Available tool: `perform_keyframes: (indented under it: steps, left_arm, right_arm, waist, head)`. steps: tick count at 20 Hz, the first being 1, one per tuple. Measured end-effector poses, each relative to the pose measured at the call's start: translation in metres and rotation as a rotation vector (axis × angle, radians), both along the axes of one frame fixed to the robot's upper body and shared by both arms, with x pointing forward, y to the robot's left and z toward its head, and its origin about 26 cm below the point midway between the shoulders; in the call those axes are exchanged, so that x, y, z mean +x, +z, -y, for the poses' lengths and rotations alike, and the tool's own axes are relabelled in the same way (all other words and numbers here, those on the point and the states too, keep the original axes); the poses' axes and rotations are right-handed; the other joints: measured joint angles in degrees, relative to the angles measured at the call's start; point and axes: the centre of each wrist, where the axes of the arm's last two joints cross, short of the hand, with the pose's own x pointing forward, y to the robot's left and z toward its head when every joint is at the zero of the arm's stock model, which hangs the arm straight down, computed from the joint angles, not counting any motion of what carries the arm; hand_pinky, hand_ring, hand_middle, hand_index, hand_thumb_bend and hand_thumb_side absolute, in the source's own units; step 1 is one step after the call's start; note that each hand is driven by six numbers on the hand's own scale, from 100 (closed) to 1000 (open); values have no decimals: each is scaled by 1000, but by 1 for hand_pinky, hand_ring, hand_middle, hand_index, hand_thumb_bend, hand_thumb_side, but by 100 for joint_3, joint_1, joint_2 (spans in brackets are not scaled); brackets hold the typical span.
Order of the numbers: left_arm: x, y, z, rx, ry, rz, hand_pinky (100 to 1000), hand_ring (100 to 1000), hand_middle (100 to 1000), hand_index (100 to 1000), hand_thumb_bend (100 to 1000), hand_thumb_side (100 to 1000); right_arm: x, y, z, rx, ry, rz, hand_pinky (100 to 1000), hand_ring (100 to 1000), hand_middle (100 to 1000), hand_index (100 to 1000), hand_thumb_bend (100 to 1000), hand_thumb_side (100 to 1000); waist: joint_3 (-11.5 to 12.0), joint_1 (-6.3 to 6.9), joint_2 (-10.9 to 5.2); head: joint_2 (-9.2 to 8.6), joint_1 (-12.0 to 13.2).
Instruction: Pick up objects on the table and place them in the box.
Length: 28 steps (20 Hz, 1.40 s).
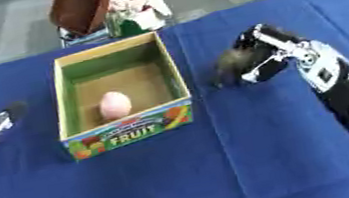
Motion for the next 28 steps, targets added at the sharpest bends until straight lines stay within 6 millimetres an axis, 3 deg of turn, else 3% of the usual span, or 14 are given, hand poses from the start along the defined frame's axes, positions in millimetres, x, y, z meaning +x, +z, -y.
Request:
perform_keyframes:
  steps: [5, 6, 8, 13, 20, 28]
  left_arm:
    - [0, 0, 0, 0, 0, 0, 493, 649, 512, 663, 816, 194]
    - [0, 0, 0, 0, 0, 0, 493, 649, 512, 663, 816, 193]
    - [0, 0, 0, 0, 0, -1, 492, 649, 512, 663, 816, 190]
    - [0, 0, 0, 1, -1, -4, 492, 649, 512, 662, 816, 188]
    - [0, 0, 0, 3, -8, -5, 492, 647, 509, 660, 816, 187]
    - [-2, 4, 5, -7, -35, 17, 491, 642, 505, 655, 815, 185]
  right_arm:
    - [0, -1, 0, 16, -13, 22, 233, 418, 297, 443, 391, 100]
    - [0, -1, 0, 17, -14, 23, 152, 359, 235, 399, 383, 100]
    - [0, -1, 1, 28, -17, 34, 130, 342, 216, 386, 382, 100]
    - [2, 21, -6, 87, 9, 114, 125, 336, 209, 380, 382, 100]
    - [8, 75, -33, 103, 109, 219, 129, 335, 213, 379, 385, 100]
    - [13, 101, -81, 99, 174, 258, 136, 340, 218, 383, 382, 100]
  waist:
    - [0, 0, 0]
    - [0, 0, 0]
    - [-1, 0, 0]
    - [-6, -5, -4]
    - [39, -22, -52]
    - [273, 16, -62]
  head:
    - [0, 0]
    - [0, 0]
    - [0, 0]
    - [0, -9]
    - [0, -79]
    - [-69, -230]
